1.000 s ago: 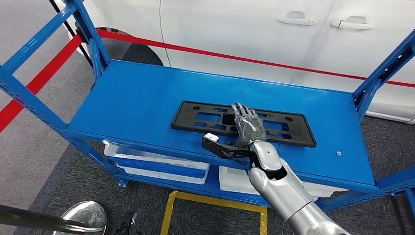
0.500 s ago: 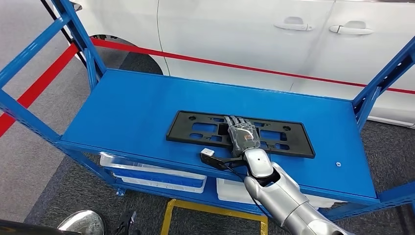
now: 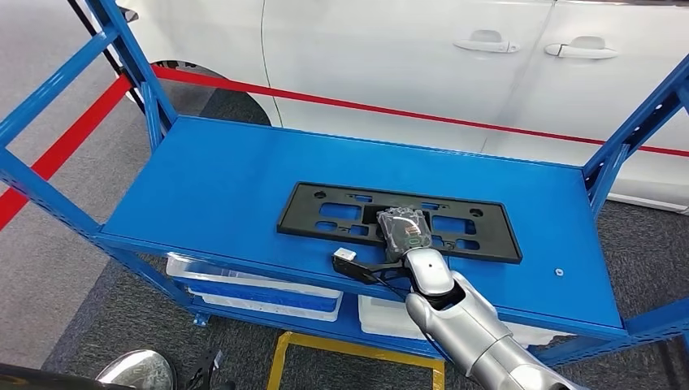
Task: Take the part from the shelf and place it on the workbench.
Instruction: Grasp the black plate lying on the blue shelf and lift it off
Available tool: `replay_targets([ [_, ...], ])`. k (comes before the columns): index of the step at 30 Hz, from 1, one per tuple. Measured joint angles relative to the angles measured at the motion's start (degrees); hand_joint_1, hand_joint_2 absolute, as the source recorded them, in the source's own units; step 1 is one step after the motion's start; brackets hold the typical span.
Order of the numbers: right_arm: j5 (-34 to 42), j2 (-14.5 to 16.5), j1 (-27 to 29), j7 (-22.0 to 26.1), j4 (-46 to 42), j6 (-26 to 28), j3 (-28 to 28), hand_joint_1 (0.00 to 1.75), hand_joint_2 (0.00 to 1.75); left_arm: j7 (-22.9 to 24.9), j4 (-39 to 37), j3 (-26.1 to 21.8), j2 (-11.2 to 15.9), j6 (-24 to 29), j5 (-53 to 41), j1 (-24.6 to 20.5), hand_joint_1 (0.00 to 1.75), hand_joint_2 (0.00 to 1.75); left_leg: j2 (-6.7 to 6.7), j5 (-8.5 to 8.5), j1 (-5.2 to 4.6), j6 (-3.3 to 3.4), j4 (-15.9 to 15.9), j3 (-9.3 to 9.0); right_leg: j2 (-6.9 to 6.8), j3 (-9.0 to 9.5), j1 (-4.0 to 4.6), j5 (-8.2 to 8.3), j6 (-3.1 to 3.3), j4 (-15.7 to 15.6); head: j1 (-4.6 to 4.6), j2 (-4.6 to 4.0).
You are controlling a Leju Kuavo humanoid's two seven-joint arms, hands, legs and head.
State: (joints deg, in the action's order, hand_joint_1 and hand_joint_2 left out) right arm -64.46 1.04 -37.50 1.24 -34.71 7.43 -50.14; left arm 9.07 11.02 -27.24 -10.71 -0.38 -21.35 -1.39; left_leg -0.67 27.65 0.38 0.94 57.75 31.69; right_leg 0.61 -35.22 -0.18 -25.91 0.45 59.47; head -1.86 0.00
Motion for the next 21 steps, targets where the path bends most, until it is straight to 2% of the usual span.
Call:
replay_targets([
  [21, 2.68, -4.27, 3.35, 0.22, -12.89, -0.25, 0.00, 1.75, 1.75, -2.18, 0.00, -3.39, -0.19, -1.81, 0.74, 0.00, 0.00, 1.75, 0.01, 0.16, -0.06, -0.08, 0.29, 0.11, -0.01, 0.03, -0.04, 0.01, -0.01, -0.02, 0.00, 0.00],
])
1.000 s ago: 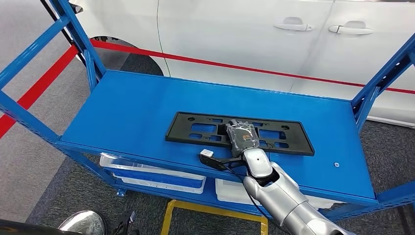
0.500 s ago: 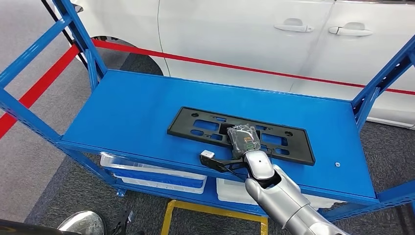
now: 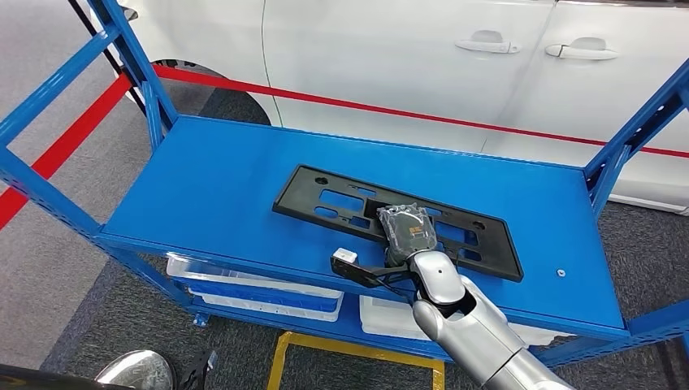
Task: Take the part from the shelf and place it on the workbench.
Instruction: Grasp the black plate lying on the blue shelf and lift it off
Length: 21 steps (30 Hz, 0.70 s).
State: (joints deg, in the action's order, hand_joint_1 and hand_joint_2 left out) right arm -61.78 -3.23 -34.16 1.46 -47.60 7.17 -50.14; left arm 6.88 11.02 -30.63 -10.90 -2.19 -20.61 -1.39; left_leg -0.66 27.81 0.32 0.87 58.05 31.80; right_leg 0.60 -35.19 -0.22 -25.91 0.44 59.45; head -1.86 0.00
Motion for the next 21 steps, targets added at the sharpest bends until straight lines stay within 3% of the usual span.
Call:
replay_targets([
  [10, -0.91, -5.43, 1.22, 0.96, -14.38, 4.53, 0.72, 1.75, 1.75, -0.37, 0.00, -0.71, -0.16, 1.43, -2.86, 0.12, 0.00, 1.75, 0.00, 0.01, -0.01, 0.01, 0.02, 0.03, 0.00, -0.02, -0.02, 0.00, 0.00, 0.00, 0.00, 0.00],
  [12, -0.97, -6.29, 1.85, 1.33, -18.42, 5.80, 1.75, 1.75, 1.75, -0.06, 0.00, -0.72, -0.16, 1.91, -3.62, 0.18, 0.00, 1.75, -0.01, -0.20, -0.17, 0.56, -0.04, -0.02, -0.01, 0.13, -0.25, 0.40, -0.54, -0.54, -0.02, 0.00],
  [14, -1.56, -7.10, 2.50, 1.83, -22.75, 7.43, 3.21, 1.75, 1.75, 0.21, 0.00, -0.72, -0.20, 2.10, -4.44, 0.27, 0.00, 1.75, 0.14, -1.50, 0.07, 1.58, -2.04, -0.86, 0.01, 0.42, -0.32, 0.40, -1.24, -1.21, 0.00, 0.00],
  [16, -2.80, -7.86, 2.93, 2.08, -26.22, 9.14, 4.79, 1.75, 1.75, 0.33, 0.03, -0.73, -0.25, 2.02, -5.00, 0.26, 0.00, 1.75, 0.48, -2.93, 0.49, 2.17, -4.47, -1.82, 0.03, -0.54, -0.28, -1.97, -1.54, 1.30, 0.07, 0.00],
  [18, -4.69, -8.62, 3.60, 2.13, -28.62, 11.18, 5.94, 1.75, 1.75, 0.33, 0.06, -0.74, -0.26, 2.08, -5.46, 0.20, 0.00, 1.75, 0.70, -3.18, 0.58, 2.22, -4.75, -1.87, -0.01, -3.19, -0.70, -5.54, -2.00, 7.83, 0.07, 0.00],
  [19, -5.81, -9.02, 4.12, 2.15, -29.48, 12.31, 6.27, 1.75, 1.75, 0.33, 0.07, -0.74, -0.27, 2.16, -5.69, 0.20, 0.00, 1.75, 0.73, -3.07, 0.67, 2.10, -4.50, -1.72, -0.03, -4.33, -1.04, -6.47, -2.38, 10.68, 0.07, 0.00],
  [20, -6.96, -9.44, 4.70, 2.16, -30.20, 13.46, 6.52, 1.75, 1.75, 0.36, 0.07, -0.74, -0.29, 2.26, -5.97, 0.19, 0.00, 1.75, 0.73, -2.89, 0.87, 1.88, -4.06, -1.49, -0.09, -4.76, -1.43, -6.38, -2.83, 11.94, 0.07, 0.00],
  [21, -7.98, -9.86, 5.18, 2.19, -30.84, 14.50, 6.74, 1.75, 1.75, 0.41, 0.07, -0.74, -0.30, 2.39, -6.24, 0.19, 0.00, 1.75, 0.71, -2.63, 1.19, 1.50, -3.45, -1.17, -0.19, -4.15, -1.87, -5.24, -3.36, 11.02, 0.07, 0.00],
])
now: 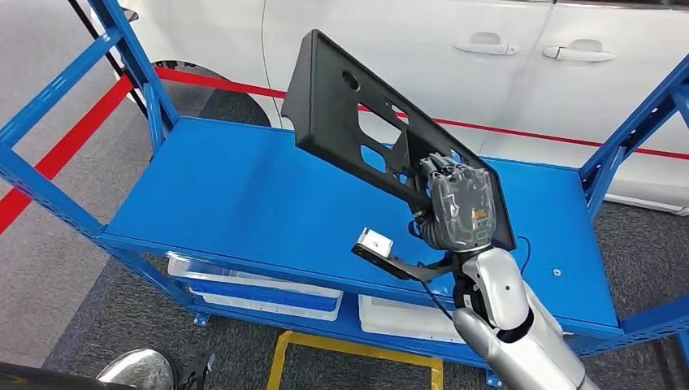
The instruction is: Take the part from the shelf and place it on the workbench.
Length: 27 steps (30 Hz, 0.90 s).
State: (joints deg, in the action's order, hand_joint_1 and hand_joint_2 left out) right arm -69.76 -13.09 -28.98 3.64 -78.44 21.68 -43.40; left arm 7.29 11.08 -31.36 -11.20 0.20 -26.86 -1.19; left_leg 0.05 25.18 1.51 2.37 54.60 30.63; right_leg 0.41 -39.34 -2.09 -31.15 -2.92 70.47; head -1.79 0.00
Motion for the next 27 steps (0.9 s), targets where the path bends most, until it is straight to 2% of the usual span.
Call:
replay_targets([
  [1, -0.76, -0.37, 0.33, 0.01, -0.56, 0.81, 0.19, 1.75, 1.75, 0.10, 0.00, 0.00, -0.01, 0.13, -0.26, 0.00, 0.00, 1.75, -0.04, 0.36, 0.38, -0.49, 0.83, 0.39, -0.17, 1.59, -0.48, 1.77, -0.59, -2.84, 0.01, 0.00],
  [2, -1.30, -0.70, 0.55, 0.01, -1.04, 1.42, 0.38, 1.75, 1.75, 0.21, 0.00, 0.00, -0.01, 0.26, -0.48, -0.01, 0.00, 1.75, -0.08, 0.81, 0.73, -1.10, 1.82, 0.89, -0.20, 3.27, -0.78, 2.82, -1.15, -6.03, 0.01, 0.00],
  [3, -1.68, -0.97, 0.71, 0.01, -1.51, 1.89, 0.54, 1.75, 1.75, 0.32, 0.01, 0.00, 0.02, 0.38, -0.62, -0.02, 0.00, 1.75, -0.15, 1.27, 0.88, -1.73, 2.85, 1.45, 0.01, 4.43, -0.80, 3.79, -1.28, -8.23, 0.02, 0.00],
  [4, -1.88, -1.20, 0.89, 0.01, -1.93, 2.17, 0.67, 1.75, 1.75, 0.41, 0.01, 0.00, 0.03, 0.44, -0.72, -0.02, 0.00, 1.75, -0.25, 1.66, 0.91, -2.28, 3.75, 1.91, 0.25, 4.92, -0.78, 4.01, -1.01, -9.29, 0.01, 0.00],
  [6, -2.22, -1.50, 1.27, 0.03, -2.68, 2.44, 0.83, 1.75, 1.75, 0.54, 0.02, 0.01, 0.06, 0.48, -0.91, -0.02, 0.00, 1.75, -0.46, 1.86, 0.76, -3.09, 4.84, 2.73, 0.76, 4.19, -0.48, 3.83, 0.47, -8.52, -0.08, 0.00],
  [8, -2.56, -1.69, 1.54, 0.13, -3.39, 2.60, 0.89, 1.75, 1.75, 0.71, 0.02, 0.02, 0.05, 0.44, -1.31, 0.00, 0.00, 1.75, -0.45, 2.38, 0.94, -3.56, 5.63, 3.50, 0.67, 3.38, -0.53, 3.80, 1.88, -8.36, -0.21, 0.00],
  [9, -2.81, -1.79, 1.65, 0.19, -3.72, 2.75, 0.89, 1.75, 1.75, 0.80, 0.02, 0.02, 0.05, 0.39, -1.54, 0.03, 0.00, 1.75, -0.35, 3.58, 1.03, -3.67, 6.77, 4.08, 0.59, 2.99, -0.48, 4.11, 2.43, -8.43, -0.24, 0.00],
  [10, -3.14, -1.91, 1.75, 0.24, -3.99, 2.99, 0.89, 1.75, 1.75, 0.86, 0.02, 0.03, 0.05, 0.33, -1.76, 0.04, 0.00, 1.75, -0.26, 5.51, 1.05, -3.72, 8.89, 4.93, 0.49, 2.62, -0.42, 4.48, 2.95, -8.53, -0.26, 0.00],
  [12, -4.08, -2.22, 2.00, 0.27, -4.44, 3.77, 0.89, 1.75, 1.75, 0.89, 0.02, 0.07, 0.05, 0.17, -2.12, -0.03, 0.00, 1.75, -0.17, 10.13, 0.84, -3.62, 15.55, 7.12, 0.27, 1.88, -0.06, 5.18, 3.56, -8.61, -0.27, 0.00],
  [13, -4.69, -2.41, 2.16, 0.27, -4.62, 4.25, 0.88, 1.75, 1.75, 0.86, 0.02, 0.13, 0.05, 0.09, -2.30, -0.08, 0.00, 1.75, -0.17, 11.68, 0.70, -3.48, 18.66, 7.92, 0.15, 1.46, 0.23, 5.53, 3.74, -8.61, -0.28, 0.00],
  [14, -5.35, -2.63, 2.33, 0.27, -4.80, 4.75, 0.87, 1.75, 1.75, 0.81, 0.02, 0.19, 0.05, 0.00, -2.45, -0.11, 0.00, 1.75, -0.18, 12.23, 0.53, -3.21, 20.41, 8.04, 0.06, 1.03, 0.55, 5.88, 3.89, -8.60, -0.28, 0.00],
  [15, -6.01, -2.90, 2.47, 0.27, -5.04, 5.26, 0.86, 1.75, 1.75, 0.73, 0.02, 0.24, 0.05, -0.08, -2.60, -0.12, 0.00, 1.75, -0.18, 11.68, 0.26, -2.73, 20.17, 7.19, 0.01, 0.62, 0.90, 6.25, 4.00, -8.60, -0.29, 0.00],
  [16, -6.59, -3.21, 2.58, 0.27, -5.38, 5.73, 0.85, 1.75, 1.75, 0.64, 0.02, 0.28, 0.05, -0.15, -2.73, -0.14, 0.00, 1.75, -0.20, 10.34, -0.13, -2.01, 17.93, 5.33, -0.01, 0.21, 1.26, 6.65, 4.08, -8.61, -0.28, 0.00],
  [18, -7.30, -3.85, 2.72, 0.37, -6.39, 6.58, 0.80, 1.75, 1.75, 0.50, 0.05, 0.31, 0.20, -0.21, -2.95, -0.27, 0.00, 1.75, -0.17, 7.99, -1.22, 0.03, 9.91, -0.04, -0.01, -0.41, 1.68, 7.48, 4.09, -8.69, -0.25, 0.00],
  [19, -7.43, -4.14, 2.81, 0.48, -6.96, 6.90, 0.70, 1.75, 1.75, 0.46, 0.07, 0.32, 0.28, -0.22, -3.05, -0.33, 0.00, 1.75, -0.10, 7.37, -1.68, 0.65, 6.60, -2.09, -0.03, -0.53, 1.68, 7.95, 3.91, -8.87, -0.23, 0.00],
  [20, -7.46, -4.41, 2.90, 0.63, -7.51, 7.14, 0.53, 1.75, 1.75, 0.44, 0.08, 0.33, 0.37, -0.22, -3.12, -0.38, 0.00, 1.75, -0.06, 7.09, -2.09, 1.04, 4.49, -3.19, -0.09, -0.53, 1.50, 8.46, 3.63, -9.14, -0.23, 0.00],
  [21, -7.46, -4.66, 3.02, 0.75, -8.03, 7.32, 0.30, 1.75, 1.75, 0.42, 0.09, 0.34, 0.40, -0.22, -3.14, -0.39, 0.00, 1.75, -0.02, 6.84, -2.33, 1.12, 3.51, -3.41, -0.14, -0.49, 1.36, 9.06, 3.25, -9.58, -0.24, 0.00],
  [23, -6.94, -5.23, 3.30, 1.12, -8.95, 7.41, -0.21, 1.75, 1.75, 0.42, 0.08, 0.35, 0.36, -0.26, -3.19, -0.39, 0.00, 1.75, 0.05, 5.06, -2.38, 1.12, 2.30, -3.04, -0.19, -0.39, 1.14, 10.11, 2.55, -10.71, -0.23, 0.00],
  [24, -6.05, -5.55, 3.42, 1.62, -9.41, 7.29, -0.45, 1.75, 1.75, 0.42, 0.07, 0.34, 0.34, -0.30, -3.25, -0.40, 0.00, 1.75, 0.17, 4.06, -2.21, 1.22, 1.46, -2.85, -0.20, -0.56, 1.20, 9.50, 2.28, -10.75, -0.20, 0.00],
  [25, -4.67, -5.90, 3.55, 2.41, -9.92, 7.02, -0.75, 1.75, 1.75, 0.40, 0.07, 0.34, 0.32, -0.33, -3.34, -0.42, 0.00, 1.75, 0.33, 2.99, -1.99, 1.31, 0.77, -2.49, -0.20, -0.91, 1.26, 7.72, 2.07, -9.82, -0.16, 0.00],
  [27, -0.88, -6.66, 4.00, 4.87, -11.66, 5.96, -1.86, 1.75, 1.75, 0.37, 0.07, 0.31, 0.30, -0.43, -3.56, -0.43, 0.00, 1.75, 0.50, 1.43, -1.82, 1.47, 0.38, -1.12, -0.22, -2.18, 1.22, 1.81, 1.71, -4.29, -0.12, 0.00],
])
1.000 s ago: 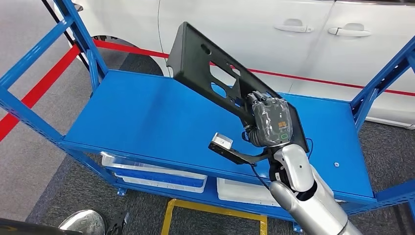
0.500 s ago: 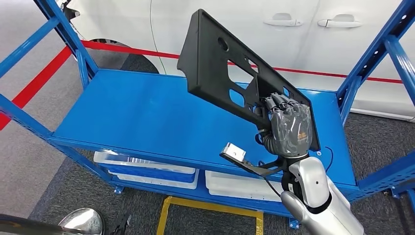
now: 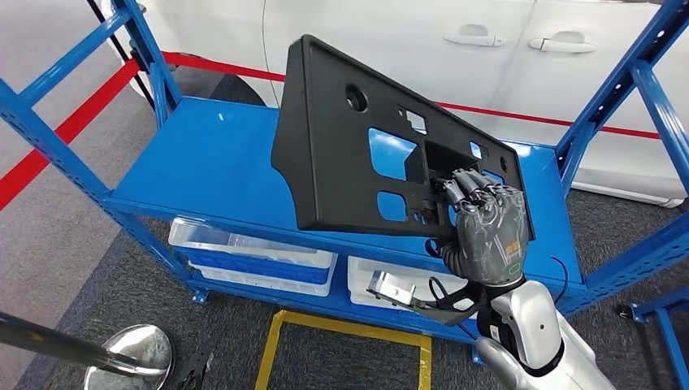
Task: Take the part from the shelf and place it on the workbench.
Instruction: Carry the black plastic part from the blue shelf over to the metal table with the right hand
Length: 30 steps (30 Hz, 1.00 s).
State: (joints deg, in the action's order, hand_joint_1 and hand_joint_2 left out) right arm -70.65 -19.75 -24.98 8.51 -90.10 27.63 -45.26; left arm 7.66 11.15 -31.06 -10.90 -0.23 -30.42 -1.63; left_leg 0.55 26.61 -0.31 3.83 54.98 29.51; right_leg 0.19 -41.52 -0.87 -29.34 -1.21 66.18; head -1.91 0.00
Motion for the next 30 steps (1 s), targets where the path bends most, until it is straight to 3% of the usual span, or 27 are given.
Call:
replay_targets([
  [1, 1.54, -0.41, 0.36, 1.16, -1.17, -0.63, -0.80, 1.75, 1.75, -0.02, 0.00, -0.02, 0.00, -0.05, -0.08, 0.02, 0.00, 1.75, 0.04, -0.56, 0.00, -0.02, 0.22, 0.91, 0.00, -0.61, -0.04, -2.28, -0.21, 3.66, 0.00, 0.00],
  [2, 2.65, -0.82, 0.74, 2.06, -2.40, -1.25, -1.68, 1.75, 1.75, -0.04, 0.00, -0.03, -0.01, -0.09, -0.11, 0.04, 0.00, 1.75, 0.06, -1.03, 0.01, -0.10, 0.56, 1.87, -0.01, -0.85, -0.09, -3.23, -0.43, 6.69, 0.00, 0.00],
  [3, 3.39, -1.18, 1.04, 2.58, -3.67, -1.81, -2.58, 1.75, 1.75, -0.05, 0.00, -0.04, -0.02, -0.15, -0.12, 0.04, 0.00, 1.75, 0.07, -1.43, 0.06, -0.23, 1.03, 2.91, -0.01, -0.37, -0.16, -2.81, -0.64, 8.21, 0.00, 0.00],
  [4, 3.99, -1.53, 1.19, 2.82, -4.94, -2.29, -3.44, 1.75, 1.75, -0.07, 0.00, -0.04, -0.05, -0.19, -0.14, 0.04, 0.00, 1.75, 0.07, -1.75, 0.13, -0.41, 1.64, 3.97, -0.02, 1.08, -0.27, -1.48, -0.80, 7.72, 0.00, 0.00],
  [5, 4.65, -1.84, 1.21, 2.98, -6.13, -2.70, -4.21, 1.75, 1.75, -0.08, 0.00, -0.05, -0.09, -0.22, -0.16, 0.04, 0.00, 1.75, 0.07, -1.98, 0.22, -0.62, 2.36, 5.00, -0.04, 3.42, -0.39, -0.10, -0.92, 5.43, 0.00, 0.00],
  [6, 5.48, -2.15, 1.08, 3.15, -7.38, -3.06, -5.01, 1.75, 1.75, -0.10, 0.00, -0.06, -0.13, -0.26, -0.21, 0.03, 0.00, 1.75, 0.06, -2.14, 0.28, -0.85, 3.14, 5.97, -0.04, 6.21, -0.48, 0.29, -0.93, 1.91, 0.01, 0.00],
  [8, 6.71, -2.70, 0.82, 3.53, -9.50, -3.47, -6.44, 1.75, 1.75, -0.19, 0.00, -0.10, -0.17, -0.27, -0.32, 0.04, 0.00, 1.75, 0.01, -2.46, 0.26, -1.43, 4.49, 7.22, 0.04, 10.36, -0.21, -0.64, -0.33, -4.11, -0.08, 0.00],
  [9, 7.08, -2.93, 0.69, 3.67, -10.39, -3.61, -7.13, 1.75, 1.75, -0.24, 0.00, -0.12, -0.19, -0.27, -0.36, 0.05, 0.00, 1.75, -0.02, -2.74, 0.25, -1.79, 4.78, 7.52, 0.09, 11.10, 0.01, -1.31, 0.12, -5.50, -0.09, 0.00],
  [11, 7.30, -3.30, 0.54, 3.82, -11.57, -3.73, -8.28, 1.75, 1.75, -0.30, 0.00, -0.14, -0.20, -0.27, -0.38, 0.15, 0.00, 1.75, -0.13, -3.34, 0.25, -2.64, 4.86, 7.84, 0.05, 10.69, 0.05, -0.70, 1.17, -6.03, -0.02, 0.00],
  [12, 7.37, -3.41, 0.42, 3.85, -11.95, -3.79, -8.73, 1.75, 1.75, -0.30, 0.00, -0.15, -0.19, -0.26, -0.39, 0.20, 0.00, 1.75, -0.20, -2.83, 0.31, -3.05, 5.13, 8.21, -0.01, 10.22, -0.07, -0.13, 1.67, -6.15, -0.02, 0.00],
  [13, 7.52, -3.47, 0.33, 3.87, -12.30, -3.84, -9.09, 1.75, 1.75, -0.30, 0.00, -0.16, -0.19, -0.24, -0.43, 0.24, 0.00, 1.75, -0.27, -1.27, 0.38, -3.47, 6.15, 8.78, -0.10, 9.59, -0.24, 0.57, 2.19, -6.34, -0.10, 0.00],
  [16, 8.39, -3.57, 0.01, 3.90, -13.09, -4.05, -9.76, 1.75, 1.75, -0.44, 0.00, -0.18, -0.16, -0.40, -0.78, 0.22, 0.00, 1.75, -0.31, 6.72, 0.84, -4.58, 14.49, 11.05, -0.23, 7.24, -0.34, 2.61, 2.93, -6.40, -0.36, 0.00],
  [17, 8.74, -3.60, -0.09, 3.82, -13.23, -4.25, -9.93, 1.75, 1.75, -0.52, 0.00, -0.18, -0.05, -0.72, -1.00, 0.20, 0.00, 1.75, -0.30, 8.07, 0.97, -4.83, 17.66, 11.42, -0.24, 6.36, -0.33, 3.28, 2.90, -6.32, -0.36, 0.00],
  [18, 9.06, -3.63, -0.21, 3.66, -13.30, -4.50, -10.10, 1.75, 1.75, -0.61, 0.00, -0.18, 0.09, -1.15, -1.20, 0.18, 0.00, 1.75, -0.30, 8.09, 1.09, -5.02, 19.83, 11.28, -0.26, 5.43, -0.35, 3.94, 2.81, -6.19, -0.36, 0.00],
  [19, 9.37, -3.64, -0.34, 3.46, -13.30, -4.77, -10.24, 1.75, 1.75, -0.69, 0.00, -0.18, 0.25, -1.60, -1.36, 0.15, 0.00, 1.75, -0.30, 6.82, 1.19, -5.13, 20.29, 10.31, -0.27, 4.46, -0.38, 4.58, 2.67, -6.03, -0.36, 0.00],
  [20, 9.60, -3.64, -0.49, 3.24, -13.30, -4.97, -10.34, 1.75, 1.75, -0.75, 0.00, -0.18, 0.42, -1.94, -1.44, 0.10, 0.00, 1.75, -0.31, 4.99, 1.28, -5.15, 18.82, 8.39, -0.27, 3.52, -0.41, 5.20, 2.49, -5.86, -0.36, 0.00],
  [21, 9.80, -3.65, -0.67, 3.08, -13.31, -5.09, -10.42, 1.75, 1.75, -0.80, 0.01, -0.18, 0.54, -2.14, -1.48, 0.00, 0.00, 1.75, -0.33, 3.76, 1.36, -5.04, 15.49, 5.40, -0.25, 2.75, -0.43, 5.81, 2.26, -5.71, -0.37, 0.00],
  [22, 9.94, -3.65, -0.84, 2.96, -13.34, -5.14, -10.45, 1.75, 1.75, -0.83, 0.04, -0.18, 0.66, -2.25, -1.50, -0.14, 0.00, 1.75, -0.35, 3.70, 1.32, -4.82, 10.90, 1.88, -0.23, 2.16, -0.39, 6.40, 1.97, -5.62, -0.38, 0.00],
  [24, 10.07, -3.68, -1.15, 2.87, -13.38, -5.20, -10.48, 1.75, 1.75, -0.88, 0.11, -0.19, 0.85, -2.32, -1.53, -0.36, 0.00, 1.75, -0.52, 4.99, 1.04, -4.10, 3.78, -3.04, -0.28, 1.97, -0.41, 7.59, 1.26, -5.94, -0.35, 0.00],
  [25, 10.08, -3.69, -1.28, 2.85, -13.41, -5.22, -10.50, 1.75, 1.75, -0.90, 0.14, -0.20, 0.90, -2.33, -1.53, -0.40, 0.00, 1.75, -0.60, 5.33, 0.82, -3.70, 2.17, -3.76, -0.33, 2.08, -0.46, 8.25, 0.86, -6.32, -0.45, 0.00],
  [27, 10.19, -3.76, -1.39, 2.75, -13.42, -5.42, -10.57, 1.75, 1.75, -0.90, 0.14, -0.22, 0.97, -2.29, -1.55, -0.36, 0.00, 1.75, -0.54, 4.00, 0.76, -2.84, 1.49, -3.05, -0.31, 2.11, -0.53, 9.06, 0.11, -7.11, -0.62, 0.00],
  [28, 10.38, -3.82, -1.44, 2.54, -13.42, -5.71, -10.60, 1.75, 1.75, -0.88, 0.14, -0.25, 0.99, -2.19, -1.56, -0.35, 0.00, 1.75, -0.38, 3.25, 0.83, -2.34, 1.19, -2.50, -0.27, 1.78, -0.53, 8.05, -0.13, -6.73, -0.62, 0.00],
  [29, 10.69, -3.94, -1.45, 2.21, -13.38, -6.21, -10.60, 1.75, 1.75, -0.86, 0.14, -0.30, 0.99, -1.98, -1.56, -0.34, 0.00, 1.75, -0.14, 2.39, 0.92, -1.83, 0.98, -1.83, -0.21, 1.29, -0.50, 5.84, -0.26, -5.40, -0.54, 0.00],
  [30, 11.10, -4.08, -1.47, 1.77, -13.32, -6.88, -10.55, 1.75, 1.75, -0.85, 0.14, -0.36, 0.92, -1.68, -1.55, -0.34, 0.00, 1.75, 0.10, 1.60, 0.95, -1.40, 0.94, -1.00, -0.20, 0.64, -0.53, 2.58, -0.30, -2.79, -0.48, 0.00],
])
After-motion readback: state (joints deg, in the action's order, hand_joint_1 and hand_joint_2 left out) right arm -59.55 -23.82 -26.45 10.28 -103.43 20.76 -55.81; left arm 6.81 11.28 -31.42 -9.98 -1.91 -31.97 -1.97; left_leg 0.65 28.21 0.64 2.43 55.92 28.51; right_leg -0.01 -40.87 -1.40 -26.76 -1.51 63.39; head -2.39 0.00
